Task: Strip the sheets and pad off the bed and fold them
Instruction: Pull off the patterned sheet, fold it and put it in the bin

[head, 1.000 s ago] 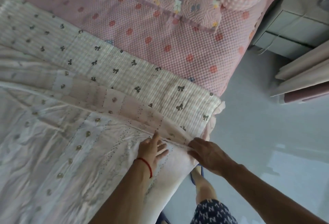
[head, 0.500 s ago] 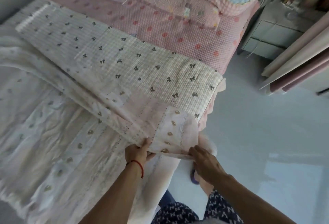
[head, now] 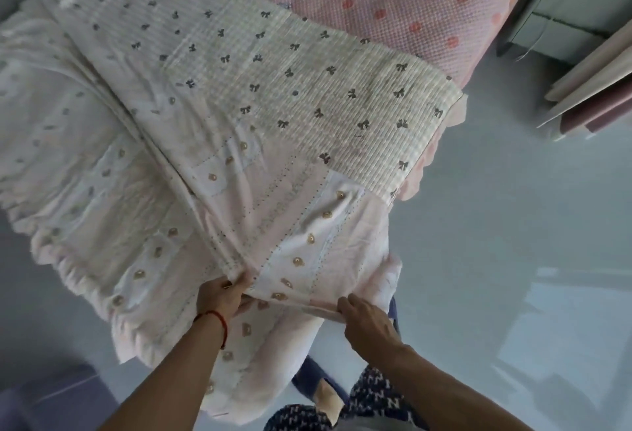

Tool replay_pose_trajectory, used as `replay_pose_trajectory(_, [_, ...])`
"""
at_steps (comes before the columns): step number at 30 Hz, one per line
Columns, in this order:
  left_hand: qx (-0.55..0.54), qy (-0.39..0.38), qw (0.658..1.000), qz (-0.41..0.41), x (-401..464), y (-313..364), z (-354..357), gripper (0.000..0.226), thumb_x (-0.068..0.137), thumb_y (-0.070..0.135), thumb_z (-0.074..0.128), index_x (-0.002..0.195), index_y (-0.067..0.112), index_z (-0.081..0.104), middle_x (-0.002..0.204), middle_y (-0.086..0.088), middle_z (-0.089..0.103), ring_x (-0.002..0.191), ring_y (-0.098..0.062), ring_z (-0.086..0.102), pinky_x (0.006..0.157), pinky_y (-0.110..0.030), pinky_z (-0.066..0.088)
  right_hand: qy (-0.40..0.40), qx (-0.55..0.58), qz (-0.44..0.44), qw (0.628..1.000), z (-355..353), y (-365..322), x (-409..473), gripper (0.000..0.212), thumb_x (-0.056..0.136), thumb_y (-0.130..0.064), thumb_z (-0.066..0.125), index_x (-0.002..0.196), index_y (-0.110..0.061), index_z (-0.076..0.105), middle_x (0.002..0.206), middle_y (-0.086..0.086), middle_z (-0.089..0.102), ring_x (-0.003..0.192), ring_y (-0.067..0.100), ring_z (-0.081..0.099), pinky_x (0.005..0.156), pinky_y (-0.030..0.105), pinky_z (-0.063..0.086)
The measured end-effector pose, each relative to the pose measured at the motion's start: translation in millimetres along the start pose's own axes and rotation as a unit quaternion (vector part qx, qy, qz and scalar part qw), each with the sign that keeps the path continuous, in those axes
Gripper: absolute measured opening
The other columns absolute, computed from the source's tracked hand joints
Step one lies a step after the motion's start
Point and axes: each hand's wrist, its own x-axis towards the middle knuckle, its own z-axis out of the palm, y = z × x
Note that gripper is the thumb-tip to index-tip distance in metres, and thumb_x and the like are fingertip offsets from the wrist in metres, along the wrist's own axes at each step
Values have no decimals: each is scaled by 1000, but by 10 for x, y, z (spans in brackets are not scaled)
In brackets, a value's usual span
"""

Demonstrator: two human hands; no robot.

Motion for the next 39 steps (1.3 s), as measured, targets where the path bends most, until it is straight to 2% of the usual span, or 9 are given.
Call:
replay_pose_trajectory(4, [147,15,988,39,195,-90,-147,49,71,45,89,57,7,62,58,-14,67,60,-26,65,68,-34,58,61,-40,49,996,226,-61,-29,44,55,-9,87,86,-25,60,78,-7,60,61,17,61,53,32,52])
replay_pose_trajectory(7, [266,51,951,147,266,-264,-262,61,79,49,80,46,14,41,45,-4,42,50,-21,47,51,-25,33,95,-101,89,986,504,-142,-98,53,45,-18,94,85,-28,60,78,-9,59,66,17,60,67,37,55])
replay_pose_trajectory(12, [377,89,840,380,399,-745,-613,44,82,42,76,58,8,63,91,-9,62,113,-36,44,76,-47,45,213,-80,198,953,937,-653,-281,51,44,-10,99,86,-23,72,96,0,66,97,28,60,84,55,50])
replay_pose_trajectory(22, [370,-8,898,239,970,-1330,-1617,64,68,76,54,56,13,62,68,-5,65,80,-32,62,72,-37,55,341,193,500,773,2178,-1959,-471,21,79,-5,80,92,-23,81,137,14,55,130,39,39,90,55,48])
replay_pose_trajectory(29, [429,-45,893,129,1894,-1980,-1469,65,71,84,51,62,21,65,94,-8,72,92,-30,66,94,-42,54,146,330,521,773,3051,-2061,51,38,87,-35,63,125,-34,56,131,0,57,126,24,53,102,45,43])
replay_pose_trajectory(32, [429,-1,891,149,2287,-2260,-1455,68,59,91,48,66,28,71,92,-3,74,90,-28,67,95,-46,54,153,496,524,676,3232,-2311,222,38,83,-55,59,84,-19,70,85,3,76,90,30,71,85,44,58])
replay_pose_trajectory(34, [389,-4,903,180,2000,-2097,-1443,59,71,80,55,72,23,73,84,-1,74,86,-28,67,91,-40,54,165,658,527,512,3267,-2365,300,38,90,-42,66,71,-9,69,69,7,74,72,31,72,72,40,60])
replay_pose_trajectory(37, [241,-36,957,156,1981,-1945,-1500,37,91,46,68,73,13,68,71,-1,66,69,-20,60,70,-26,46,206,813,483,253,3245,-2457,320,16,99,-18,60,87,-8,61,68,8,67,56,20,65,58,28,53])
replay_pose_trajectory(39, [121,-61,986,97,2139,-1799,-1528,23,89,35,76,80,15,71,71,-2,64,62,-18,54,60,-27,43,239,837,444,214,3283,-2500,361,8,100,-16,60,96,-8,61,81,8,70,62,17,69,61,26,58])
